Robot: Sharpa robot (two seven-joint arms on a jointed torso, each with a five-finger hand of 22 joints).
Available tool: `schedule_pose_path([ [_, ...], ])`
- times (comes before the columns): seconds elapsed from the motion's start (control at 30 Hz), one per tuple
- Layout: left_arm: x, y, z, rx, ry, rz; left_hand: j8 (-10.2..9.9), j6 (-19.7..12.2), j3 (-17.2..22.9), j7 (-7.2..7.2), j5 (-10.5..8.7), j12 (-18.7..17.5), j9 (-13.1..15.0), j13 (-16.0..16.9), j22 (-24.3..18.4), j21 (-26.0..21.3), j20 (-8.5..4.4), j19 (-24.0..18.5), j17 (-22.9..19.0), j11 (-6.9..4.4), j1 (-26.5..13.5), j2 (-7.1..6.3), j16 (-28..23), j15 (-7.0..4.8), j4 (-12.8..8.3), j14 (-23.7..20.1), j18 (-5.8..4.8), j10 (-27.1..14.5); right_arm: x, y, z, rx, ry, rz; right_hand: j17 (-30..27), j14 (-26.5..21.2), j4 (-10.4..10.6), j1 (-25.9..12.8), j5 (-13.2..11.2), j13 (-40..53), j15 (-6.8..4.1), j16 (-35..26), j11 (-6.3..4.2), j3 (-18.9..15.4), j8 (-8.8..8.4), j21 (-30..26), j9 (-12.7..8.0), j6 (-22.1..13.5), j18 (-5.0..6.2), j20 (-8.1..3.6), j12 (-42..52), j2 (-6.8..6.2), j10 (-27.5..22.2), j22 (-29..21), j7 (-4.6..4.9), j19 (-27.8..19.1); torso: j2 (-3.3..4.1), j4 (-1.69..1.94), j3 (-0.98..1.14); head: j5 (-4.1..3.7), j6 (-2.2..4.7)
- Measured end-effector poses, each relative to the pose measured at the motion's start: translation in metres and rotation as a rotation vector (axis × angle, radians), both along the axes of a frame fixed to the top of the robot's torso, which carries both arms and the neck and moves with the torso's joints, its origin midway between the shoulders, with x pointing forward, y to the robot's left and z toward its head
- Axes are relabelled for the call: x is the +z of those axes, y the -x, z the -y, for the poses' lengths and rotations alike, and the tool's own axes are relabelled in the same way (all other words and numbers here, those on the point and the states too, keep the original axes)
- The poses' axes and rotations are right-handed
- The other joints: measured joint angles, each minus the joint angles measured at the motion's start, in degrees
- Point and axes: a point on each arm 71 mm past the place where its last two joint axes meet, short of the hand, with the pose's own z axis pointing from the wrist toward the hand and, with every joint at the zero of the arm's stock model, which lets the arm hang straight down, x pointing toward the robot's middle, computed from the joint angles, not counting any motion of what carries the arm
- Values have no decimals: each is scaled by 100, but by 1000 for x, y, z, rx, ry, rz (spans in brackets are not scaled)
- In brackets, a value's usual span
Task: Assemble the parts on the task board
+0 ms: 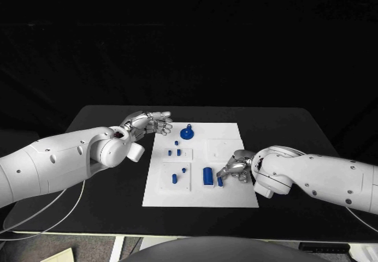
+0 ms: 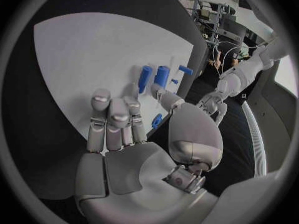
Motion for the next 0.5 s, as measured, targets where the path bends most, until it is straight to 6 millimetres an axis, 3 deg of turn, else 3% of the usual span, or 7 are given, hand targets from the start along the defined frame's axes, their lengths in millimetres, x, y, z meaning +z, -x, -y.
schedule_pose_path([
  [0.5,0,0,0,0,0,0,0,0,0,0,0,0,0,-5,1,0,0,0,0,0,0,0,0,0,0,0,-12,0,1,2,6,1,0,-4,1,-17,53,-67,0,10,-15,0,0,-213,0,0,7,0,1,-3,0,-67,0,0,-2,-21,-1,-1,2,3,-8],
])
